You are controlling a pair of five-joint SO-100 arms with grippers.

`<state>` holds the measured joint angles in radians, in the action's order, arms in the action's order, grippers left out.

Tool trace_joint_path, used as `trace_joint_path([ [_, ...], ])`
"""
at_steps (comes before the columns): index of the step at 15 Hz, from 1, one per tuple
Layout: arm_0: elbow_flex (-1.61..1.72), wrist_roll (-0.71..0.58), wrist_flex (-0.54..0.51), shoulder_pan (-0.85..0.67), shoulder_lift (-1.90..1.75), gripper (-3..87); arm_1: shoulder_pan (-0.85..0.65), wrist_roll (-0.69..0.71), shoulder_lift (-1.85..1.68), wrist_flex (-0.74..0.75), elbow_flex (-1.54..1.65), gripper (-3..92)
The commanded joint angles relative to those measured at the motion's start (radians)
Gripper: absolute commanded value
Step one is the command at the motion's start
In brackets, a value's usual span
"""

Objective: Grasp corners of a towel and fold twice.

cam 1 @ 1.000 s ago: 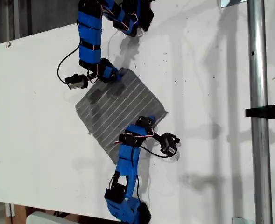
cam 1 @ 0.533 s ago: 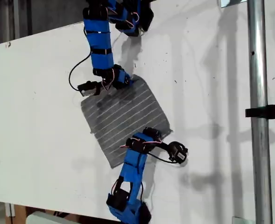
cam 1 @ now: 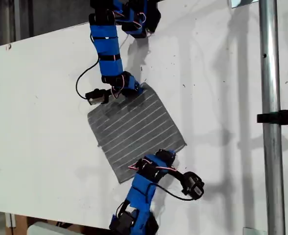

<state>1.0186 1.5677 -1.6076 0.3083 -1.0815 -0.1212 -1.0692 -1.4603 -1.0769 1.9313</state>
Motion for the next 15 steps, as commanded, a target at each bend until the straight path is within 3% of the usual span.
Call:
trace_joint_path([
  [1,-0.066,-0.064,-0.003,-0.002,-0.103,24.9,-0.025,0.014,-0.020,0.005,-0.054,-0.3],
  [3,-0.067,-0.124,0.115,-0.014,-0.058,30.8,-0.029,0.017,-0.026,0.005,-0.057,-0.3],
  [9,-0.094,-0.104,0.222,-0.034,0.181,28.6,-0.025,0.017,-0.041,-0.003,-0.067,-0.3],
  [11,-0.092,-0.077,0.224,-0.058,0.229,24.0,-0.017,0.017,-0.044,-0.003,-0.074,-0.3],
  [13,-0.089,-0.034,0.215,-0.074,0.255,5.8,-0.015,0.015,-0.043,-0.003,-0.074,-0.3],
  [15,-0.086,-0.037,0.224,-0.071,0.267,0.7,-0.014,0.014,-0.040,-0.003,-0.074,-0.3],
])
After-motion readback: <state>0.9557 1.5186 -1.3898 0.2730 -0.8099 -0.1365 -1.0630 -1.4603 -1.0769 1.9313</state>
